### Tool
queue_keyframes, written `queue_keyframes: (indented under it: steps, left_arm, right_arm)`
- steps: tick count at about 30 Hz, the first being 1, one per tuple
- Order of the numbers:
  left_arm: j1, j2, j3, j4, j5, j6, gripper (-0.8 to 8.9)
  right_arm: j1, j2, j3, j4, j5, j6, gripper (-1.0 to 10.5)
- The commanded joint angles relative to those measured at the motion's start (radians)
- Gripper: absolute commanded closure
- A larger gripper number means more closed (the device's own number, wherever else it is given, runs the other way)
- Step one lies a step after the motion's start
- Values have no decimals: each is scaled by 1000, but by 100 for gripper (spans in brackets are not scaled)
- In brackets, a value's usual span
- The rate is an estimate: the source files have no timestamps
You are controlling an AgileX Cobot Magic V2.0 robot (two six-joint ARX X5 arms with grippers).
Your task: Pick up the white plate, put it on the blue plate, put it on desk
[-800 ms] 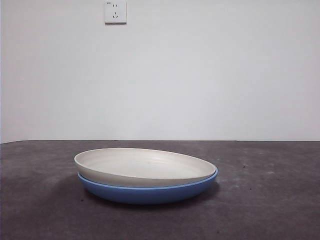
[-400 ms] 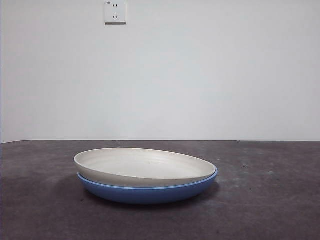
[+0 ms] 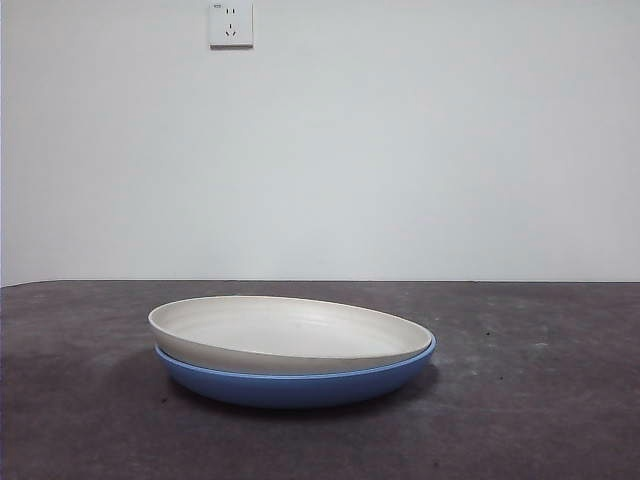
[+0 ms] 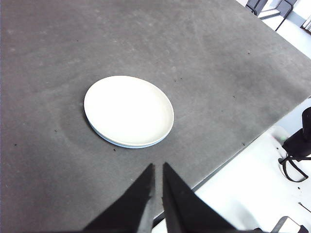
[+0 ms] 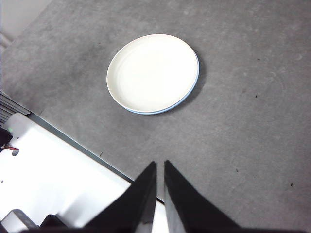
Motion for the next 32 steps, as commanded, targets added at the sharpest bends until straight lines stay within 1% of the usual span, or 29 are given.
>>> queue_keyframes:
  steps: [1, 5, 8, 11, 14, 15, 16, 18, 20, 21, 23, 24, 27, 30, 32]
  left_arm:
    - [-6, 4, 10, 11, -3, 2, 789]
    - [-3, 4, 7, 13, -3, 2, 789]
    - [47, 5, 6, 14, -3, 2, 789]
    - [148, 5, -10, 18, -2, 2, 789]
    - [285, -2, -51, 20, -4, 12, 789]
    - [334, -5, -75, 31, -15, 63, 789]
    - [380, -13, -105, 58, -21, 86, 789]
    - [448, -32, -180, 153, -32, 84, 789]
    - [511, -61, -296, 336, -47, 78, 789]
    - [538, -77, -367, 446, -47, 59, 789]
    - [573, -108, -497, 644, -47, 21, 789]
    - [587, -125, -569, 744, -47, 20, 789]
    - [612, -187, -767, 983, -58, 19, 789]
    - [619, -266, -943, 1143, -66, 20, 789]
    - [618, -320, -1034, 1199, -73, 20, 789]
  right_arm:
    - [5, 5, 16, 11, 2, -8, 924]
    - [5, 5, 16, 11, 2, -8, 924]
    - [5, 5, 16, 11, 2, -8, 924]
    - [5, 5, 16, 11, 3, -8, 924]
    - [5, 5, 16, 11, 2, -8, 924]
    - [5, 5, 16, 11, 2, -8, 924]
    - [5, 5, 16, 11, 2, -8, 924]
    - [5, 5, 16, 11, 2, -8, 924]
    - [5, 5, 16, 11, 2, -8, 924]
    - [5, 5, 16, 11, 2, -8, 924]
    - [5, 5, 16, 11, 2, -8, 924]
    - [5, 5, 16, 11, 2, -8, 924]
    - [5, 5, 16, 11, 2, -8, 924]
    - [5, 5, 16, 11, 3, -8, 924]
    - [5, 5, 16, 11, 2, -8, 924]
